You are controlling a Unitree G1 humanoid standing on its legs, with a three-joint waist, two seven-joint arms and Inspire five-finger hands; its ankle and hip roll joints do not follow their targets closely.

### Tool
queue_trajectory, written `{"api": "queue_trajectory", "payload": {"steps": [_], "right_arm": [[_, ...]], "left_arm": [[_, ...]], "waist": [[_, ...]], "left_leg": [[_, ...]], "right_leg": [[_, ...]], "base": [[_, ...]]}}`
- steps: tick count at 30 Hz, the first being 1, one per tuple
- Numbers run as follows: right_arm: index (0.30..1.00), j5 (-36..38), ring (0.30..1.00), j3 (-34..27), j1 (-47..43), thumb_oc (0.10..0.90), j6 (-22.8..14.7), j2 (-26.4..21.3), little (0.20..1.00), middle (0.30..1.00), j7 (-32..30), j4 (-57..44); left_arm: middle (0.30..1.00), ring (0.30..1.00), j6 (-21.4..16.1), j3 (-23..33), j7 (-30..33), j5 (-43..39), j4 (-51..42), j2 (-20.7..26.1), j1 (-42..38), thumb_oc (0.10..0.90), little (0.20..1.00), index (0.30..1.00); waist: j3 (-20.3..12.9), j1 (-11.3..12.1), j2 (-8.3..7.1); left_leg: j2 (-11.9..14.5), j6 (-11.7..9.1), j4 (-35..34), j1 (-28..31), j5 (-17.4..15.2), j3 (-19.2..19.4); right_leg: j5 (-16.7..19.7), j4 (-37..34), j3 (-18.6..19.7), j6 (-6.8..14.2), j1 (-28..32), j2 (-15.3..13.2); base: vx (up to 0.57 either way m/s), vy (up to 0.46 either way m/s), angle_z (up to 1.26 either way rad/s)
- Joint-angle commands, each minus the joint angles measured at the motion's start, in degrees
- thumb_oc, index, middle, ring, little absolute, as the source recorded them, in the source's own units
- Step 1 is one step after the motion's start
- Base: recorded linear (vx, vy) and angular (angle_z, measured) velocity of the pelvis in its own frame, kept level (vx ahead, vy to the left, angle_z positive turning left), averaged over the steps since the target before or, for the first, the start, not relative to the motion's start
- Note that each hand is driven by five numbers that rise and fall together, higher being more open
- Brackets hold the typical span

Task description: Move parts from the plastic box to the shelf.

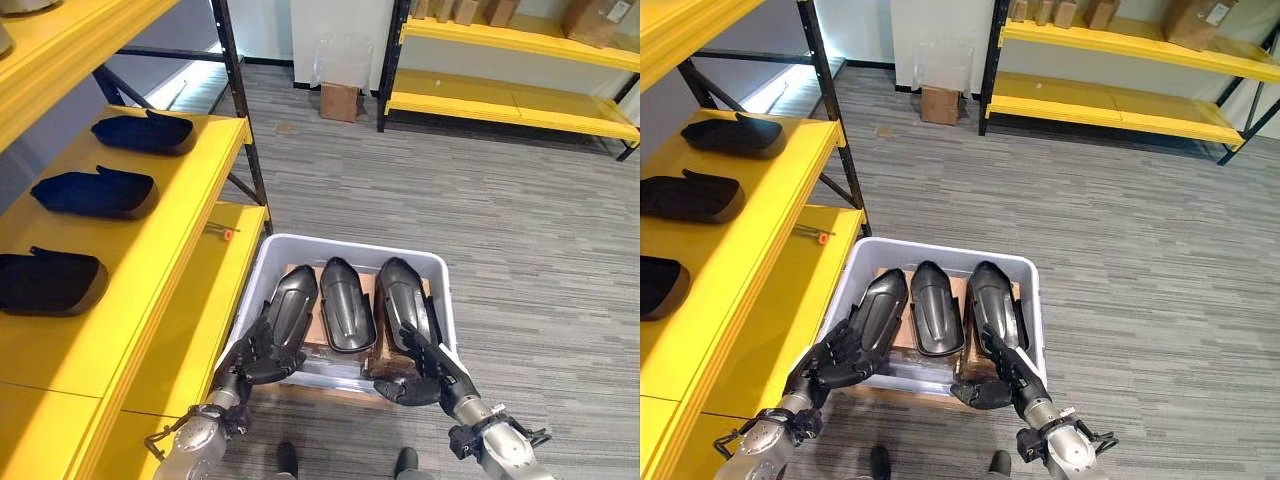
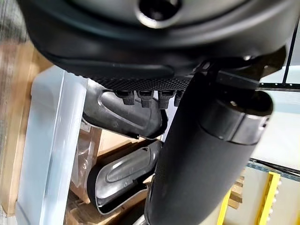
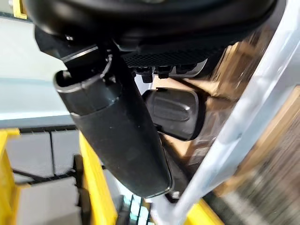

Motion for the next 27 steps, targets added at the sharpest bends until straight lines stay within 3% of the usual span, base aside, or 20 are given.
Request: {"api": "queue_trajectory", "payload": {"steps": [1,5,10,15,27], "right_arm": [[1.000,-3.1,1.000,-4.8,-2.7,0.900,-6.6,-4.2,1.000,1.000,-0.6,-9.0],[1.000,-5.1,1.000,-8.7,-4.1,0.900,-8.3,-8.0,1.000,1.000,-0.5,-13.1],[1.000,-7.1,1.000,-10.6,-5.4,0.900,-8.9,-10.2,1.000,1.000,-1.2,-14.1],[1.000,-9.3,1.000,-11.9,-11.8,0.900,-9.8,-13.0,1.000,1.000,-4.4,-13.6],[1.000,-13.2,1.000,-6.2,-26.8,0.900,-9.8,-16.5,1.000,1.000,-7.9,-12.5]], "left_arm": [[1.000,1.000,-4.8,2.2,-2.6,1.0,-6.3,0.5,-2.2,0.900,1.000,1.000],[1.000,1.000,-4.5,2.6,-4.5,1.0,-6.4,0.6,-0.8,0.900,1.000,1.000],[1.000,1.000,-4.2,2.4,-5.5,1.1,-6.8,1.0,-0.6,0.900,1.000,1.000],[1.000,1.000,-3.8,-1.2,-6.6,-0.1,-8.1,1.2,-3.8,0.900,1.000,1.000],[1.000,1.000,-6.0,-5.4,-5.2,-3.0,-13.5,1.7,-13.4,0.900,1.000,1.000]], "waist": [[-2.2,0.3,1.26],[-2.6,0.0,1.05],[-2.6,0.0,1.21],[-1.9,0.3,1.33],[4.0,0.8,1.88]], "left_leg": [[4.8,-0.1,5.3,-1.0,-6.7,-1.2],[6.9,-1.4,4.5,-1.1,-5.5,-1.2],[8.0,-2.1,4.0,-1.5,-4.6,-1.5],[9.3,-3.3,4.1,-4.1,-3.3,-2.2],[9.7,-4.3,6.7,-12.0,-1.9,-3.5]], "right_leg": [[3.3,3.9,-1.8,2.9,3.5,-2.8],[0.2,2.6,-2.0,2.0,3.8,-0.5],[-1.1,1.9,-2.3,1.3,3.7,0.7],[-3.3,0.5,-3.4,0.5,3.2,2.3],[-3.4,-0.1,-3.5,-0.3,-2.4,2.6]], "base": [[0.06,-0.068,-0.14],[0.05,-0.103,-0.08],[0.02,-0.070,0.02],[0.00,-0.090,0.08],[-0.09,-0.031,0.05]]}}
